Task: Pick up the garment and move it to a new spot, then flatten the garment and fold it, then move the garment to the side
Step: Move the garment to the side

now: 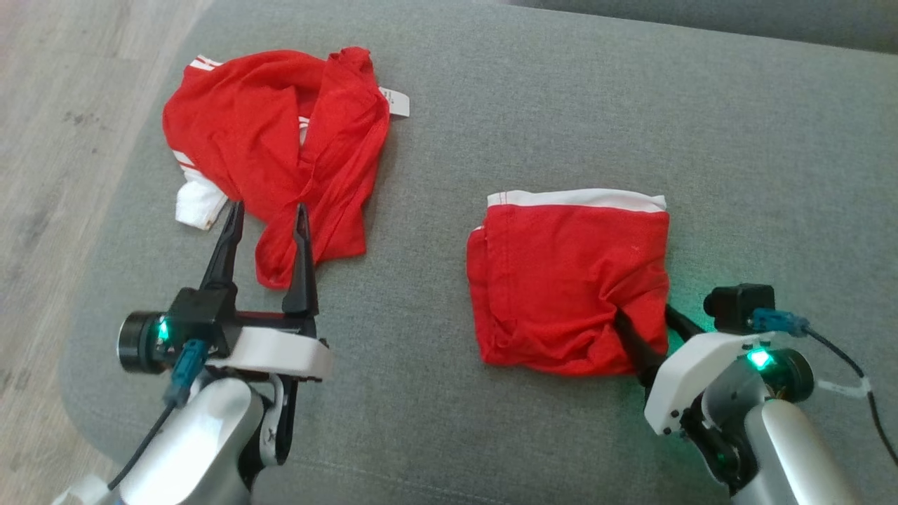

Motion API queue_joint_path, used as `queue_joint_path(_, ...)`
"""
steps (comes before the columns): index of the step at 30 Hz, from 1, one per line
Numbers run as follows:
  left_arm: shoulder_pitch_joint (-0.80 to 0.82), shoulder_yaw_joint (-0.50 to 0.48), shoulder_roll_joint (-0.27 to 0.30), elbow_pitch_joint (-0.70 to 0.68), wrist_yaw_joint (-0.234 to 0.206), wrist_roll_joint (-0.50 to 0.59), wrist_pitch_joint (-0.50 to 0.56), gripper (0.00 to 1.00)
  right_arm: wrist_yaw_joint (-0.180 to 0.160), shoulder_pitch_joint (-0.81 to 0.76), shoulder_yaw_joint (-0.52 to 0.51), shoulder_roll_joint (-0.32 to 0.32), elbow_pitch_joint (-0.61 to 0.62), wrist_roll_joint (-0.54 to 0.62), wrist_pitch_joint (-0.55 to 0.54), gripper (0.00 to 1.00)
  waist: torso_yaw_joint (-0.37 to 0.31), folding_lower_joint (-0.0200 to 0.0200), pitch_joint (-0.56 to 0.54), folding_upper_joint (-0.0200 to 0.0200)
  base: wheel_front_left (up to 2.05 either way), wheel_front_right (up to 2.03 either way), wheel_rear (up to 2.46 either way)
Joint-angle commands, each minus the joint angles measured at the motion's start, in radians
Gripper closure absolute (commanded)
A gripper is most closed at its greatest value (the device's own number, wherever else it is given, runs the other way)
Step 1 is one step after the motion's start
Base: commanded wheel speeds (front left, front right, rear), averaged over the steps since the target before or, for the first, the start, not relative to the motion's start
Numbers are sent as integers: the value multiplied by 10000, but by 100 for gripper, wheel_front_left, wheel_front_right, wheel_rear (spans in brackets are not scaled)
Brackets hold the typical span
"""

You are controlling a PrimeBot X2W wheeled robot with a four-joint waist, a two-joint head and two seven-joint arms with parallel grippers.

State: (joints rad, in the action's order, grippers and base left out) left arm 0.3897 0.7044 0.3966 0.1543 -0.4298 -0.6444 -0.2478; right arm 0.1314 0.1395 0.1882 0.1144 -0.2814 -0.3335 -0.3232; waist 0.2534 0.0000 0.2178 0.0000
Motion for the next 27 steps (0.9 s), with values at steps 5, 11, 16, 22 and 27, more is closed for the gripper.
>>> queue_joint_path(5, 355, -1057, -39, -709, 237, 743, -133, 0, -7, 127, 159, 219, 416, 2, 155, 100, 88, 0, -51, 0, 0, 0, 0)
queue_joint_path(11, -107, -2081, -457, -1419, 701, 1928, -137, 0, -7, 99, -457, 804, 1114, 610, 672, 100, -80, 0, -36, 0, 0, 0, 0)
queue_joint_path(16, -474, -2909, -1008, -1903, 1257, 2880, -138, 0, -7, -157, -1506, 1611, 1545, 982, 653, 100, -337, 0, 32, 0, 0, 0, 0)
queue_joint_path(22, -799, -3504, -1516, -1940, 1904, 3497, -138, 0, -7, -256, -2983, 2534, 1622, 1179, 523, 100, -694, 0, 218, 0, 0, 0, 0)
queue_joint_path(27, -779, -3812, -2019, -1691, 2563, 3825, -138, 0, -7, 158, -4030, 3667, 1080, 1173, 306, 100, -1032, 0, 626, 0, 0, 0, 0)
